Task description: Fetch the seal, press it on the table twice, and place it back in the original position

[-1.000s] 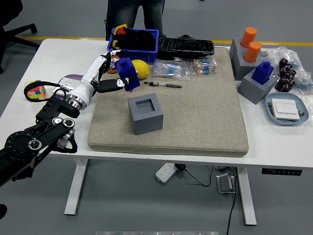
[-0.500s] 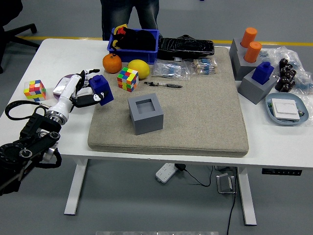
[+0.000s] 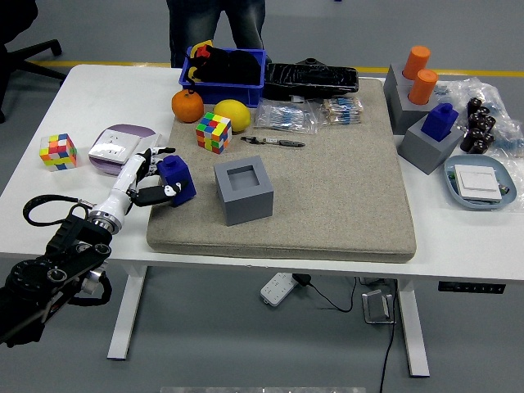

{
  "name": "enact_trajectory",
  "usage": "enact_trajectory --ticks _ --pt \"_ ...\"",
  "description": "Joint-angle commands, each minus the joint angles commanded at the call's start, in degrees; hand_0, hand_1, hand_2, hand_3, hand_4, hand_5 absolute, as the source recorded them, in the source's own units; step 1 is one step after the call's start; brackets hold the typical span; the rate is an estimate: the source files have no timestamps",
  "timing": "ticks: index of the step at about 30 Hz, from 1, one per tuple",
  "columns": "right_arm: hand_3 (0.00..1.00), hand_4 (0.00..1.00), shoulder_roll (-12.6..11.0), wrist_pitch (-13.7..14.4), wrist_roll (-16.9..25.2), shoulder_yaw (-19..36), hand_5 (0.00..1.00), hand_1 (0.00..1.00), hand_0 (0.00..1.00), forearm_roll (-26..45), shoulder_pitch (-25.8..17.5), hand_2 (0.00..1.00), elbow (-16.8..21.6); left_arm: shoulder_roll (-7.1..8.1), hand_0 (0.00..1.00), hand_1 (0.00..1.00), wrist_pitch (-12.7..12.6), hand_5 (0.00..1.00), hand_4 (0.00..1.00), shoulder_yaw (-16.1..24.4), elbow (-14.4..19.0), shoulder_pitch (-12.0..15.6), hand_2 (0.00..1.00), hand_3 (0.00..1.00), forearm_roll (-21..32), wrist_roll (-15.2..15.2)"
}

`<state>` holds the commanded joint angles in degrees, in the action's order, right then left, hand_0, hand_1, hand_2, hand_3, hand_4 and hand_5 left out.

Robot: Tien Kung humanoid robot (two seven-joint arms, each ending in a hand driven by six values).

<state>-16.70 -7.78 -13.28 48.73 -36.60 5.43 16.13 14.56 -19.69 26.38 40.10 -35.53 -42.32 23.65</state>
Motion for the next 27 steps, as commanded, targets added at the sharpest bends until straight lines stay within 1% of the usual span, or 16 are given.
enact_trajectory --ticks 1,3,9,27 --pt "0.740 0.791 0.0 0.0 0.0 0.0 0.566 0.771 0.855 0.0 0.0 0.717 0.0 -0.04 0.689 0.374 0.0 0.002 0.590 0.0 0.0 0.0 0.347 0.782 0.0 0.0" --pt "0.740 0.791 0.0 -0.1 0.0 -0.1 0.566 0.771 0.855 0.1 0.0 0.717 0.0 -0.71 0.689 0.374 -0.4 0.002 0.590 -0.4 0.0 0.6 0.347 0.782 0.5 0.6" --pt "0.740 0.791 0.1 -0.1 0.0 -0.2 0.565 0.770 0.854 0.1 0.0 0.717 0.1 -1.37 0.687 0.377 -0.5 0.002 0.594 -1.1 -0.3 1.6 0.346 0.779 0.8 0.8" --pt "0.740 0.790 0.1 -0.1 0.0 -0.2 0.566 0.770 0.854 0.1 0.0 0.717 0.0 -1.52 0.686 0.379 -0.6 0.002 0.598 -1.3 -0.3 1.8 0.345 0.774 0.9 0.8"
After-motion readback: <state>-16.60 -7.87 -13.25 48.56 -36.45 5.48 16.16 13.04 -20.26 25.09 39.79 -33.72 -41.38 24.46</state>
